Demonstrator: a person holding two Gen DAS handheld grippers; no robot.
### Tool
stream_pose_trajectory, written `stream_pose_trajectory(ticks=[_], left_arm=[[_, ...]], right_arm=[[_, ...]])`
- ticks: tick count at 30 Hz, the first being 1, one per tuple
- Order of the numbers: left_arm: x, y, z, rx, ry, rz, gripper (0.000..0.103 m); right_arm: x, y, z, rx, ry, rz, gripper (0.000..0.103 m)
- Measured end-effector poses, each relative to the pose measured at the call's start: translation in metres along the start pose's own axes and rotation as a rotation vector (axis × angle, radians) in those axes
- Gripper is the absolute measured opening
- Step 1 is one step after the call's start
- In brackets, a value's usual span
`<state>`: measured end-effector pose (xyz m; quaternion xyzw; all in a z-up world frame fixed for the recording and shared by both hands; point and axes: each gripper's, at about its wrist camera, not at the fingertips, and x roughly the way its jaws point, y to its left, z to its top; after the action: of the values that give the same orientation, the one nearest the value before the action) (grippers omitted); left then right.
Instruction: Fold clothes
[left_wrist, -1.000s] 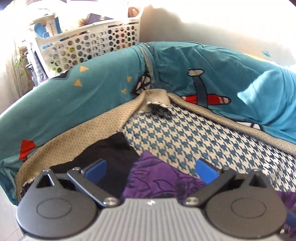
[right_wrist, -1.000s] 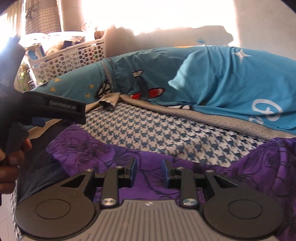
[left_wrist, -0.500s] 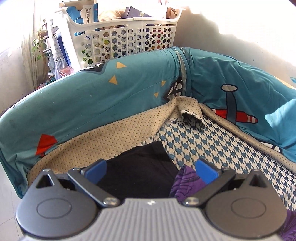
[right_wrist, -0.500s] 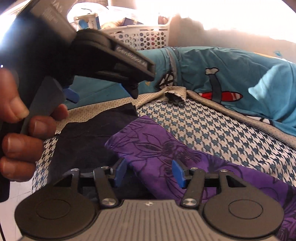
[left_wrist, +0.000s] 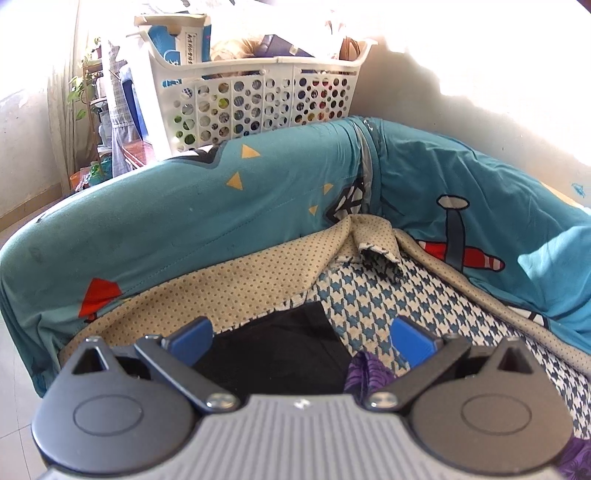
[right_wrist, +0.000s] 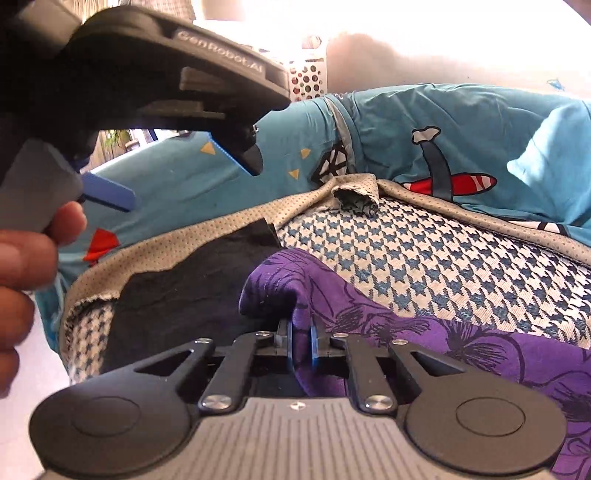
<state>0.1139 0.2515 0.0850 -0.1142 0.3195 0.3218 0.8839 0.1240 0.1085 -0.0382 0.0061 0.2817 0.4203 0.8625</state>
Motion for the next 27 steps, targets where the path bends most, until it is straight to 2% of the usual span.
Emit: stream_pose_trajectory(ticks=[5, 9, 14, 18, 23, 27], left_arm=[[-0.024, 0.011, 0.011, -0.054, -0.081, 0.018, 0.103], [-0.030, 0.009, 0.013, -0.039, -0.107, 0.054, 0.103], [-0.032, 0.003, 0.012, -0.005, -0.120, 0.071, 0.103], [-0.034, -0.002, 0.010, 0.008, -0.121, 0.059, 0.103], [-0.041, -0.026, 0.000, 0.079, -0.130, -0.001, 0.103], [-0.046, -0.050, -0.012, 0.128, -0.098, -0.099, 0.103]], right_arm=[[-0.018, 0.007, 0.012, 0.099, -0.083, 0.167, 0.010], [-0.018, 0.022, 0.012, 0.096, -0.080, 0.235, 0.010], [-0.005, 0.020, 0.002, 0.101, -0.001, 0.166, 0.030], [-0.021, 0.006, -0.004, 0.117, 0.003, 0.119, 0.041], [-0.066, -0.010, -0.014, 0.108, -0.007, 0.029, 0.041], [-0.106, -0.023, -0.029, 0.126, 0.002, -0.068, 0.041]])
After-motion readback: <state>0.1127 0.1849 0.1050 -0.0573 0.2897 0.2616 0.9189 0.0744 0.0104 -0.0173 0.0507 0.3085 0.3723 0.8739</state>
